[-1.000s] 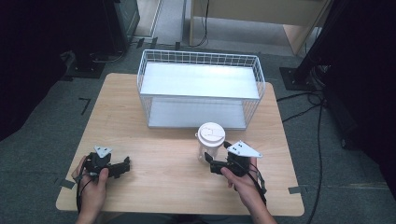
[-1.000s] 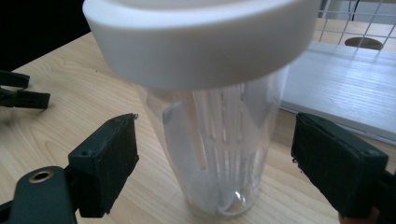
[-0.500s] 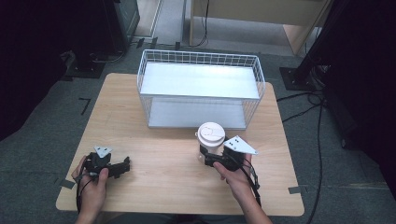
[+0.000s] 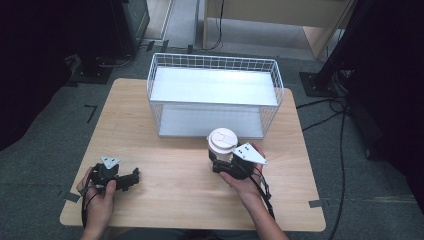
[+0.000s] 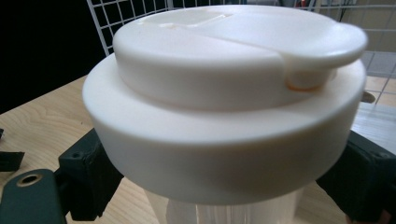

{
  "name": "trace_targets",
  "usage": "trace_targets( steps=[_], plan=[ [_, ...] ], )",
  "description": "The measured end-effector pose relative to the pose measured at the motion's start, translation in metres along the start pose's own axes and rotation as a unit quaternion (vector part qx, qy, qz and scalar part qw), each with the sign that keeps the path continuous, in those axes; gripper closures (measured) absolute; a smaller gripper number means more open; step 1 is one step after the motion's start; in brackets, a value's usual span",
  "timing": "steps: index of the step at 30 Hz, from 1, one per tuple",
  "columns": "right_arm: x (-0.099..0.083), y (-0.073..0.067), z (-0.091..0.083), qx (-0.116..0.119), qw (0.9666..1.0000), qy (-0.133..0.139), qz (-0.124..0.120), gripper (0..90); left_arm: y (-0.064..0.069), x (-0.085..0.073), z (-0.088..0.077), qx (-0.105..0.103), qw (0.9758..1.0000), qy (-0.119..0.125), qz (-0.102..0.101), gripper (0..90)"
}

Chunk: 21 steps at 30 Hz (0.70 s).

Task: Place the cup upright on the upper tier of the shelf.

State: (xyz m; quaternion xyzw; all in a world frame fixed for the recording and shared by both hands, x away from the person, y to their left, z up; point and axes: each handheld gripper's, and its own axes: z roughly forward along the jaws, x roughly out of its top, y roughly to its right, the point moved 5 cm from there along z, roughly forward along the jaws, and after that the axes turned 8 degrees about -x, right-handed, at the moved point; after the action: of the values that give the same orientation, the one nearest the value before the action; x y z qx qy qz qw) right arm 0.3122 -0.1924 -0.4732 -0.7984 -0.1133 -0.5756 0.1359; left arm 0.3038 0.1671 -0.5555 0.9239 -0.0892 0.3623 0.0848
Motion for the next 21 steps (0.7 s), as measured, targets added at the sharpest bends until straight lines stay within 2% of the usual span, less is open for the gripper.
trace_targets(
  steps=[8, 11, 17, 21],
  plan=[
    [-0.0026, -0.0004, 0.0086, -0.003, 1.0000, -0.003, 0.005, 11.6, 0.0001, 0.0000, 0.0000, 0.000, 1.0000, 0.000, -0.001, 0.0],
    [-0.0005, -0.0010, 0.0093, -0.012, 0.9999, 0.007, -0.001, 13.8, 0.0000, 0.0000, 0.0000, 0.000, 1.0000, 0.000, 0.000, 0.0],
    [-0.0006, -0.0020, 0.0079, -0.006, 0.9999, 0.013, -0.009, 15.5, 0.0000, 0.0000, 0.0000, 0.000, 1.0000, 0.000, 0.000, 0.0],
    [0.0059, -0.0048, 0.0027, -0.007, 0.9993, 0.035, -0.012, 15.9, 0.0000, 0.0000, 0.0000, 0.000, 1.0000, 0.000, 0.000, 0.0]
  ],
)
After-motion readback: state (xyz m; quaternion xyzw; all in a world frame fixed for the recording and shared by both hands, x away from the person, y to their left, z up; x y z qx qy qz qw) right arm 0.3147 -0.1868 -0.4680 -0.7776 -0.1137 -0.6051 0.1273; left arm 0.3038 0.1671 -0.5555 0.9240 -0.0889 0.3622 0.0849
